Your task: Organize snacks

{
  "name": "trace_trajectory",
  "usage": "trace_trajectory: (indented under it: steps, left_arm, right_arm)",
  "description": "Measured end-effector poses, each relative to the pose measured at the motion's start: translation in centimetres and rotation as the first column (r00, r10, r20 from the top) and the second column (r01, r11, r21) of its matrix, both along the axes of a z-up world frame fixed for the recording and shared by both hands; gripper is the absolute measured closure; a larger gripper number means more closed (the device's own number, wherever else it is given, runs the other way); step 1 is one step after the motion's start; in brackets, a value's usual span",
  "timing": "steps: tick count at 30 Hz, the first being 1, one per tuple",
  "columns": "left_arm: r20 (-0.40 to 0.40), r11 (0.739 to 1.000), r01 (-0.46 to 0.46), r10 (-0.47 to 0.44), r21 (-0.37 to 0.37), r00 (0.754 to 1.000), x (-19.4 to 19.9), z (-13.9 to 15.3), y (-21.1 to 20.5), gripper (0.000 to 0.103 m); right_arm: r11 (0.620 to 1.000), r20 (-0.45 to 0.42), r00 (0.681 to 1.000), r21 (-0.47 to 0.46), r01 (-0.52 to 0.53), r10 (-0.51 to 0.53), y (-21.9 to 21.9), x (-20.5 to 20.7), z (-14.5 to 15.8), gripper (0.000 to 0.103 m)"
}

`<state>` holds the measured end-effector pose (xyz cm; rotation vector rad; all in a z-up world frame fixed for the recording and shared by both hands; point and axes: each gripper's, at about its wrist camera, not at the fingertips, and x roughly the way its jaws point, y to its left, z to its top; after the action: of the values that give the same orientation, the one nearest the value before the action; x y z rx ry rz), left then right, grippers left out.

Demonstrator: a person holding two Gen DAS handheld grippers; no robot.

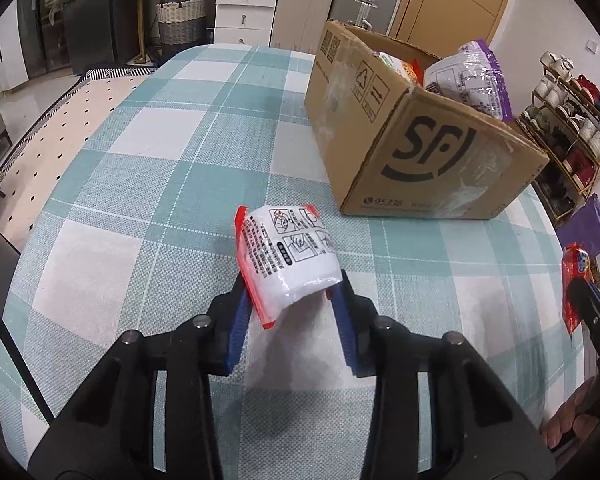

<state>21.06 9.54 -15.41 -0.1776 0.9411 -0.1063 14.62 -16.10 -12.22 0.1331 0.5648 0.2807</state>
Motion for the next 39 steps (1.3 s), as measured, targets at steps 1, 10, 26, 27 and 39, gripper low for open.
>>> trace_trajectory:
  steps: [1,10,26,27,39]
  left_arm:
    - [0.007,1.0,0.003,-0.003,-0.007,1.0,-0.2,0.1,0.1,0.069]
    - [0.003,0.999,0.046,-0.046,-0.018,0.999,-1.3,0.8,-0.2,0.097]
    - [0.059,0.996,0.017,-0.012,-0.092,0.998,-0.9,1.7,1.1,0.024]
    - [0.06,0.995,0.02,-0.014,-0.096,0.998,-0.8,1.8,1.1,0.023]
    - [-0.023,0.999,0.048,-0.047,0.016,0.999,2.8,0.3,-2.7,0.044]
  right_arm:
    - [1.0,-0.002,1.0,0.0,0.001,-0.001,0.0,0.0,0.0,0.058]
    - [1.0,-0.001,1.0,-0.005,0.012,-0.012,-0.2,0.1,0.0,0.058]
    - [1.0,-0.001,1.0,0.0,0.007,-0.007,-0.2,0.1,-0.1,0.058]
    - [1.0,-0.003,1.0,0.0,0.009,-0.009,-0.2,0.1,-0.1,0.058]
    - [0.998,-0.107,0.992,-0.014,0.066,-0.067,-0.6,1.7,-1.2,0.047]
